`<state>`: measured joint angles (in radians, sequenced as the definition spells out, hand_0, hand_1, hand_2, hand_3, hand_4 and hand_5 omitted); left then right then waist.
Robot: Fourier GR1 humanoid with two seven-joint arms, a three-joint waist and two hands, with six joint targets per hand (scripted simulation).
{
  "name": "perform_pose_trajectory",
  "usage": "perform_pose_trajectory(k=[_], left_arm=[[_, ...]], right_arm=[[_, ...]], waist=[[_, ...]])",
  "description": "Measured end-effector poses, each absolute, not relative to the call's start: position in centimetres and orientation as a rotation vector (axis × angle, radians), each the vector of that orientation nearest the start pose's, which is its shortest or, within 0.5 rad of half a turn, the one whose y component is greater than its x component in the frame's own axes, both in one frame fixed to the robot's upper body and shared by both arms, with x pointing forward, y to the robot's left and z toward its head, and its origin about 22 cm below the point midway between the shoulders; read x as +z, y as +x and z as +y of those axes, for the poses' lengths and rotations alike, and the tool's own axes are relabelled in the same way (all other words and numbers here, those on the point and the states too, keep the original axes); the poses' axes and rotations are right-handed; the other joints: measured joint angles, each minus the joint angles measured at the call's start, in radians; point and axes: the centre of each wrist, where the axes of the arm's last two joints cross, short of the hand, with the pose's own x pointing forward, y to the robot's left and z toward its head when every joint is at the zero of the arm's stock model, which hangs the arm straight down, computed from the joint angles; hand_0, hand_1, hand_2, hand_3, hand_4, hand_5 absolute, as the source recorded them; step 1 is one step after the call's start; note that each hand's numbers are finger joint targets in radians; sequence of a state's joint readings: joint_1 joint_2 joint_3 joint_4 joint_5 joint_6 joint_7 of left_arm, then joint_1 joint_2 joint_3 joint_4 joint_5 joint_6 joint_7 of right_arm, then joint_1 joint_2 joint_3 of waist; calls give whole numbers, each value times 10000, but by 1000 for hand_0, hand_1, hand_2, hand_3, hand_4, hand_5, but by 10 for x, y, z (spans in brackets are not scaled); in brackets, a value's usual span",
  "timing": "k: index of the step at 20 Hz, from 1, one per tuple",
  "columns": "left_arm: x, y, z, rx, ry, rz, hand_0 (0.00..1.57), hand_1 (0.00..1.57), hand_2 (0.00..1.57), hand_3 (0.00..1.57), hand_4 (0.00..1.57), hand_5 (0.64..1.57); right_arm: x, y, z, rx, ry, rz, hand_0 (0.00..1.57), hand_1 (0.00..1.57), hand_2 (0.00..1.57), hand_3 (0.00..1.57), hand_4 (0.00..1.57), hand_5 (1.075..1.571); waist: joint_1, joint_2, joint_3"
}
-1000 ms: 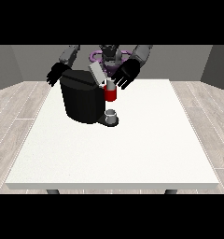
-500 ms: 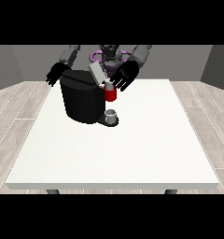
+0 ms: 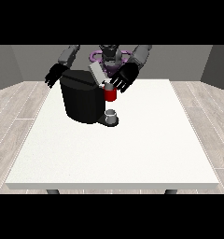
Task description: Insert the coffee pod into the coffee machine and close the lid
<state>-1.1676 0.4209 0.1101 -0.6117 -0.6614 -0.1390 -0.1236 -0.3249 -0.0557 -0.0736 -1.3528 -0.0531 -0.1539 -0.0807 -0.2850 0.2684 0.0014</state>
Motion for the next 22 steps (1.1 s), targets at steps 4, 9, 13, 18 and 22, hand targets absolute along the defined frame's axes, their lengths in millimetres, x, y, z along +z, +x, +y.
perform_pose_trajectory(k=[4, 9, 13, 18, 22], left_arm=[[229, 463, 255, -9276, 7159, -16699, 1066, 1066, 1116, 945, 380, 1571], [227, 463, 256, -9413, 7334, -16761, 1064, 1064, 1117, 952, 360, 1571], [230, 463, 259, -9533, 7408, -16820, 567, 567, 810, 640, 235, 1571], [224, 462, 262, -10362, 7595, -16319, 0, 0, 0, 0, 0, 1571], [217, 462, 257, -10783, 7530, -16038, 0, 0, 0, 0, 0, 1571]], right_arm=[[29, 317, -223, -825, -814, -17313, 0, 0, 0, 0, 434, 1571], [31, 319, -225, -947, -800, -17450, 0, 0, 0, 0, 459, 1571], [34, 321, -218, -885, -818, -17423, 0, 0, 0, 0, 411, 1571], [38, 321, -219, -758, -798, -17279, 0, 0, 0, 0, 353, 1571], [29, 318, -222, -801, -991, -17166, 0, 0, 0, 0, 344, 1571]], waist=[[48, -7, -5], [135, 10, -5], [132, 31, -4], [31, -58, -4], [141, -151, -8]])
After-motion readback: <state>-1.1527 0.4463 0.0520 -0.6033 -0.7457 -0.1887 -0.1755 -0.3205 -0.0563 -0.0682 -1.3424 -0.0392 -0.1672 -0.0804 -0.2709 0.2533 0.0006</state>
